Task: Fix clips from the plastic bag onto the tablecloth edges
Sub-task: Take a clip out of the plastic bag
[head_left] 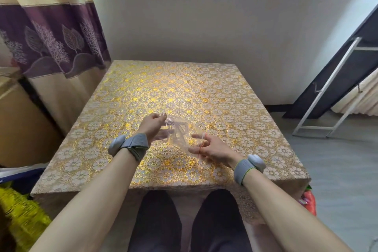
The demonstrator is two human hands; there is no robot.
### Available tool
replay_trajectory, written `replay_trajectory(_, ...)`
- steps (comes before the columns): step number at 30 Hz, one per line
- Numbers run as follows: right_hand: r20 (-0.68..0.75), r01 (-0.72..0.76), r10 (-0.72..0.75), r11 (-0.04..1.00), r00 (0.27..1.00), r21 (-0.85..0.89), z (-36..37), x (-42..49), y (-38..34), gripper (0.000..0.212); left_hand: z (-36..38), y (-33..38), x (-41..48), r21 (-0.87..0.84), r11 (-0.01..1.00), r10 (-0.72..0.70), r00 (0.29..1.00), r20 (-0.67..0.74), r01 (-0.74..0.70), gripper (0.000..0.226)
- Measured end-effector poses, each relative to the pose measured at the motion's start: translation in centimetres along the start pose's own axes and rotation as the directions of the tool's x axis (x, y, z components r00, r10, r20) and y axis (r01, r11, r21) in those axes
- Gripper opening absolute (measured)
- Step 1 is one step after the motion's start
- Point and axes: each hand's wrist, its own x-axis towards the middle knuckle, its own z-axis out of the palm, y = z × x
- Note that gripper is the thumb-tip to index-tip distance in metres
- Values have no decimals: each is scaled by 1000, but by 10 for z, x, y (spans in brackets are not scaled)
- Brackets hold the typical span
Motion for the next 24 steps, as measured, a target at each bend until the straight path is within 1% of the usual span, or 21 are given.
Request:
replay_trajectory(2, 25, 3, -2, 1000, 1000, -7, 3, -2, -6, 66, -1, -1, 2, -58, 998, 24, 1000, -13, -25, 28)
replay_trajectory(4, 34, 5, -4, 1000, 999, -17, 4, -4, -11, 67, -2, -4, 5, -67, 997, 26, 999, -22, -27, 26)
replay_trajectory(5, 29, -2, 3, 999, 1000, -35, 5, -3, -12, 67, -4, -9, 8, 4, 1000, 31, 998, -61, -31, 26)
replay_trajectory(6, 18, -4, 6, 997, 1000, -71, 6, -2, -12, 69, -8, -14, 12, 177, 983, 72, 989, -128, -48, 26)
replay_trajectory(7, 0, -3, 3, 992, 1000, -128, 7, 1, -12, 73, -12, -20, 15, 388, 920, 139, 973, -186, -57, 25)
replay_trajectory(8, -22, 1, -5, 980, 1000, -198, 9, 3, -11, 78, -17, -27, 17, 547, 835, 206, 951, -231, -48, 25)
replay_trajectory(9, -39, 5, -16, 963, 999, -268, 11, 7, -9, 83, -21, -32, 19, 619, 784, 253, 932, -261, -39, 26)
replay_trajectory(10, -51, 5, -23, 946, 998, -323, 13, 10, -8, 87, -22, -36, 19, 635, 771, 277, 920, -277, -41, 27)
replay_trajectory(11, -59, 3, -26, 935, 998, -355, 15, 13, -7, 87, -23, -39, 20, 641, 765, 305, 908, -286, -55, 29)
replay_trajectory(12, -71, 5, -35, 924, 997, -381, 18, 16, -5, 84, -23, -41, 18, 673, 735, 361, 889, -282, -85, 32)
replay_trajectory(14, -111, 10, -67, 894, 992, -448, 21, 20, -4, 77, -21, -44, 13, 770, 616, 506, 833, -222, -168, 40)
replay_trajectory(15, -133, 2, -79, 868, 988, -497, 21, 24, -2, 74, -19, -43, 7, 806, 541, 577, 803, -150, -239, 44)
replay_trajectory(17, -173, -21, -96, 819, 980, -573, 23, 27, -1, 67, -14, -45, -11, 828, 390, 635, 769, 76, -403, 51)
replay_trajectory(19, -211, -35, -114, 803, 971, -595, 23, 30, 1, 51, -11, -48, -26, 841, 191, 604, 736, 307, -507, 60)
replay_trajectory(20, -238, -29, -142, 802, 961, -597, 21, 31, 2, 40, -10, -53, -27, 842, 109, 573, 726, 381, -528, 62)
replay_trajectory(21, -265, -20, -172, 806, 949, -592, 20, 32, 4, 29, -9, -60, -26, 851, 54, 530, 737, 419, -522, 63)
replay_trajectory(22, -284, -4, -198, 814, 938, -581, 18, 33, 5, 22, -7, -67, -24, 866, 30, 477, 769, 426, -499, 64)
replay_trajectory(23, -294, 8, -213, 823, 932, -568, 15, 34, 6, 18, -5, -72, -20, 880, 39, 427, 804, 413, -473, 65)
replay_trajectory(24, -299, 21, -223, 832, 928, -555, 13, 34, 6, 20, -2, -76, -15, 894, 62, 389, 835, 388, -444, 66)
